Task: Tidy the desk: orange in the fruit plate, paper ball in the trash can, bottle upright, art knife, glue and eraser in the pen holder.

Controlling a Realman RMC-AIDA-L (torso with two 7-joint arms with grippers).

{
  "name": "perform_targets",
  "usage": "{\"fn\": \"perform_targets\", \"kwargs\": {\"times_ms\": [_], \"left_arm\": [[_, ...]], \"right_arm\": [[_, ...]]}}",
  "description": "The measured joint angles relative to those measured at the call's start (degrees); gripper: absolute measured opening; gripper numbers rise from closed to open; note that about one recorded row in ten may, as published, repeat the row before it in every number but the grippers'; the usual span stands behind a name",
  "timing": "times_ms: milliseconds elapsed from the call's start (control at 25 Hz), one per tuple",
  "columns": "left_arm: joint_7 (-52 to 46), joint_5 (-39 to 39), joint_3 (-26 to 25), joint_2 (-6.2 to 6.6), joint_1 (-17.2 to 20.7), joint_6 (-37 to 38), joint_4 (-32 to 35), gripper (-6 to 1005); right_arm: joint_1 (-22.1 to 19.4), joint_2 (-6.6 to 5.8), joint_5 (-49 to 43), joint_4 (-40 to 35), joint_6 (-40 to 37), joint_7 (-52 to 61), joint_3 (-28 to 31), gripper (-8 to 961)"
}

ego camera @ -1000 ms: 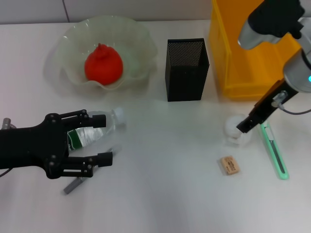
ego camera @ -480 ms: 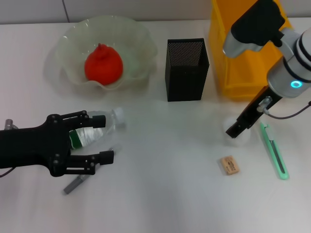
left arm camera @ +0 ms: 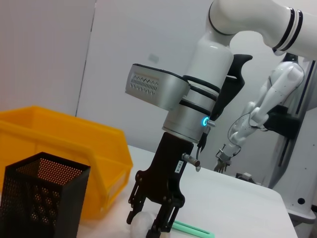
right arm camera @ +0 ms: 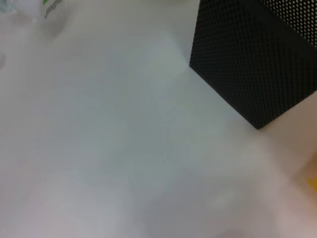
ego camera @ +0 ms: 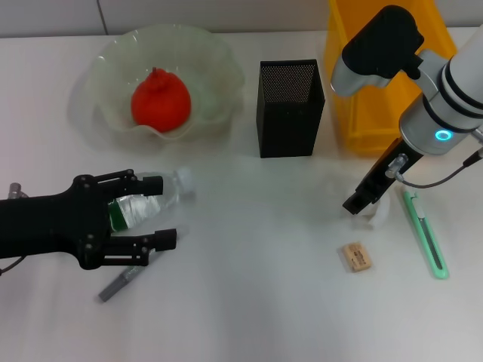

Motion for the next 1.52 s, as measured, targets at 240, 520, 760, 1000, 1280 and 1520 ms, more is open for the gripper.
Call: {"fn": "perform_targets", "kwargs": {"times_ms": [240, 520, 760, 1000, 1280, 1520], "left_arm": [[0.5, 0.0, -0.1, 0.02, 0.1, -0.5, 0.0, 862], [0.5, 0.0, -0.4, 0.15, 0.1, -0.5, -0.1, 862], [0.8, 0.0, -0.4, 0.19, 0.1, -0.5, -0.1, 862], [1.5, 0.0, -0.4, 0.07, 0.2, -2.0, -0.1, 862], [1.4, 0.0, -0.4, 0.17, 0.4, -2.7, -0.1, 863], [1.1, 0.0, -0.4, 0.55, 0.7, -4.6, -0.1, 863]], "right_arm": [[-0.8, -0.27, -0.2, -5.0, -4.6, 0.0, 1.1, 616], [-3.4, -0.41, -0.9, -22.0, -17.4, 0.6, 7.7, 554], [-3.9, -0.43, -9.2, -34.8, -21.2, 0.6, 14.0, 555], [-6.3, -0.29, -12.6, -32.8, -6.4, -1.0, 13.4, 555], [-8.3, -0.16, -12.4, -21.1, 14.0, -1.0, 8.1, 571], [-8.3, -0.06, -12.2, -18.0, 18.4, -0.9, 7.5, 606]]}}
